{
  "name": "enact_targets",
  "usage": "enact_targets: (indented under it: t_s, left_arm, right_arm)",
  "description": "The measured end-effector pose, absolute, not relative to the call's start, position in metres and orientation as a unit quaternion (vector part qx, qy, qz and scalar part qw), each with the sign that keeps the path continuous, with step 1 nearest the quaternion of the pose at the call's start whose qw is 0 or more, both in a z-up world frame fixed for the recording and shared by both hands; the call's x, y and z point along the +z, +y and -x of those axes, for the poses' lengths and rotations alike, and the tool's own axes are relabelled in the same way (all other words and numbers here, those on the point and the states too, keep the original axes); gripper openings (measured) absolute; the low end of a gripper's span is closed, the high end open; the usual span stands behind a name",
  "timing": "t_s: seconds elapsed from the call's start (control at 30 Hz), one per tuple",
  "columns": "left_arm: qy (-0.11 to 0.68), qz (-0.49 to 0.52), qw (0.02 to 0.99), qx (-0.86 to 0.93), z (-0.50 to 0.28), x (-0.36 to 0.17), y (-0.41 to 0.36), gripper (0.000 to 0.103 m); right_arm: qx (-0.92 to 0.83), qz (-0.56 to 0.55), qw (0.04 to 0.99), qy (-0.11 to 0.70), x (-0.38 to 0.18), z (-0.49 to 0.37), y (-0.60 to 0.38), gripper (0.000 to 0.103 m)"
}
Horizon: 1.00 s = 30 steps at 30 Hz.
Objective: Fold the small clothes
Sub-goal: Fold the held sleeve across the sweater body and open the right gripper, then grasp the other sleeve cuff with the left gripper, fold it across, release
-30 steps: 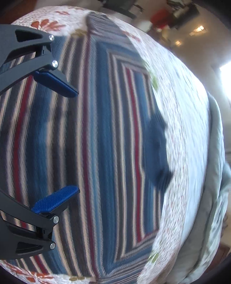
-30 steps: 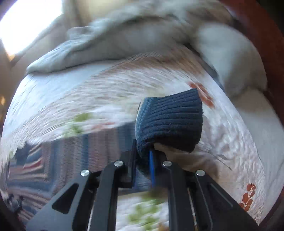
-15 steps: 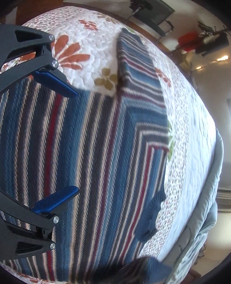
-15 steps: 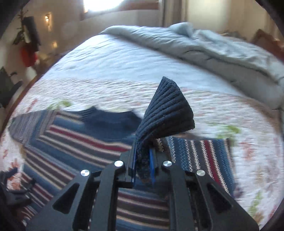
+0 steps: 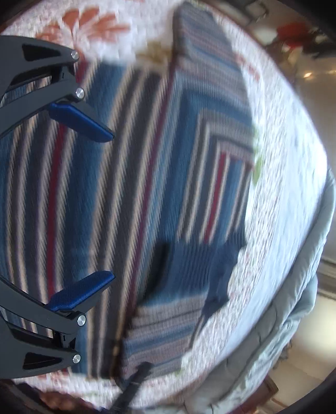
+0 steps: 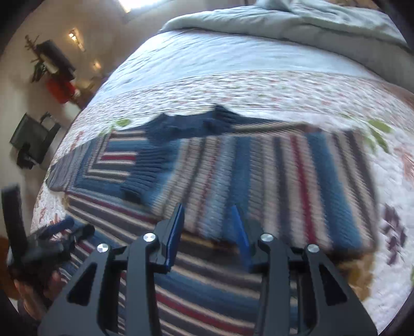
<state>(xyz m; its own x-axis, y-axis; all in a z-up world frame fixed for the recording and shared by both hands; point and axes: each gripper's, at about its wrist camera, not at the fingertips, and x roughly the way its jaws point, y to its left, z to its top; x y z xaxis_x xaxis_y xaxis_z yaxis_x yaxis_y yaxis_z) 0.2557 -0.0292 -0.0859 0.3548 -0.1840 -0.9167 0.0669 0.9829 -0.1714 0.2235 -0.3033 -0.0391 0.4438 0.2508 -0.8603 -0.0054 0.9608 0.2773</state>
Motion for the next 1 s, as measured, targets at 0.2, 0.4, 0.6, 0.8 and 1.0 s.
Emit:
enact_targets:
  t_s: [0.2, 0.4, 0.6, 0.8, 1.0]
  left_arm:
    - [0.602, 0.082, 0.786, -0.112, -0.301, -0.104, -0.080, 0.099]
    - [0.623, 0.118, 0.764, -0.120, -0.319, -0.116, -0.094, 0.079]
    - [0.619, 0.128, 0.763, -0.132, -0.327, -0.115, -0.105, 0.014]
    - [0.565, 0.172, 0.801, -0.100, -0.334, -0.090, -0.072, 0.008]
    - [0.549, 0.100, 0.826, -0.071, -0.341, -0.094, -0.052, 0.008]
  right_arm:
    - [0.059, -0.115, 0.841, 0.526, -0.052, -0.184, -0.344, 0.039]
    - [0.058, -0.071, 0.849, 0.521, -0.063, -0.163, -0.347, 0.039]
    - [0.048, -0.069, 0.849, 0.522, -0.075, -0.155, -0.357, 0.039]
    - [0.027, -0.086, 0.856, 0.509, -0.063, -0.150, -0.375, 0.040]
    - [0.003, -0.116, 0.851, 0.512, -0.064, -0.169, -0.388, 0.040]
